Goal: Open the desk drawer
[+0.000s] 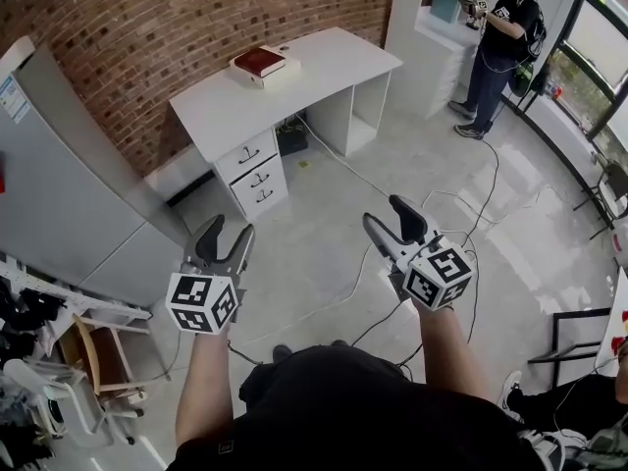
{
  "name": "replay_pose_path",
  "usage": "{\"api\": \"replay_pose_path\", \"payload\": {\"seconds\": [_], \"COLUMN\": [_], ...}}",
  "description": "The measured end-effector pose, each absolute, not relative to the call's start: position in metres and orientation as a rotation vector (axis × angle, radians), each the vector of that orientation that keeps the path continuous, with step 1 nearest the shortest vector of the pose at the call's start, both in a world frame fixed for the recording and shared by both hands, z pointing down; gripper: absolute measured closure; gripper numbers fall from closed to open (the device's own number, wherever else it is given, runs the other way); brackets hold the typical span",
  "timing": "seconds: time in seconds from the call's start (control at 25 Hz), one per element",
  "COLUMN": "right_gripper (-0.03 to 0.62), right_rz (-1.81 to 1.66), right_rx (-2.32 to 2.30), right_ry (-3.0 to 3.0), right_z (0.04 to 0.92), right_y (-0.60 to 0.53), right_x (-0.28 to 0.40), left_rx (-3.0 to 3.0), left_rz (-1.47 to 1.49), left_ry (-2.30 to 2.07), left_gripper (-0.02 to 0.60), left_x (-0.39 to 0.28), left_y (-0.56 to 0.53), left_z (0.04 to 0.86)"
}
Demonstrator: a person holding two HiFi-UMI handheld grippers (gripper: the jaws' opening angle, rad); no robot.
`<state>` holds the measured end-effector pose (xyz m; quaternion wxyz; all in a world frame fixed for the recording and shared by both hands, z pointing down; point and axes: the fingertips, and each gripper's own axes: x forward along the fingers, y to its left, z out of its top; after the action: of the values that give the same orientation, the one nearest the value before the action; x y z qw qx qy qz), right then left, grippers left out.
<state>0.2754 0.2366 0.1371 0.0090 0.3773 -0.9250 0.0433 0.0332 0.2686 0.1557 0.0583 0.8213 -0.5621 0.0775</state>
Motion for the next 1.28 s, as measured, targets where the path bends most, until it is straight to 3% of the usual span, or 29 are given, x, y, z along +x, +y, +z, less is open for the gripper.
{"api": "replay_pose_path", "payload": {"seconds": [0.36, 0.6, 1.04, 1.28], "right_gripper": [0.289, 0.273, 0.273, 0.273], "right_rz": [0.105, 0.129, 0.148, 0.17], "right_rx": [1.236, 1.257, 1.228, 1.156], "right_ry": [-2.852, -2.831, -2.769, -2.752], "right_z": [0.141, 0.149, 0.167, 0.174], "right_y": [0.233, 0.222, 0.141, 0.079], "right_x": [0.318, 0.33, 0.28, 0.213], "left_rx": [2.433, 2.433, 2.407, 2.393], "left_rz": [0.229, 0.244, 0.195, 0.18], "left_ry": [-1.775, -1.731, -1.666, -1.616], "left_gripper": [0.316, 0.293, 0.293, 0.293], "left_x": [0.052, 0.062, 0.01, -0.038], "left_y": [0.268, 0.256, 0.161, 0.098], "left_z": [0.158, 0.173, 0.207, 0.224]}}
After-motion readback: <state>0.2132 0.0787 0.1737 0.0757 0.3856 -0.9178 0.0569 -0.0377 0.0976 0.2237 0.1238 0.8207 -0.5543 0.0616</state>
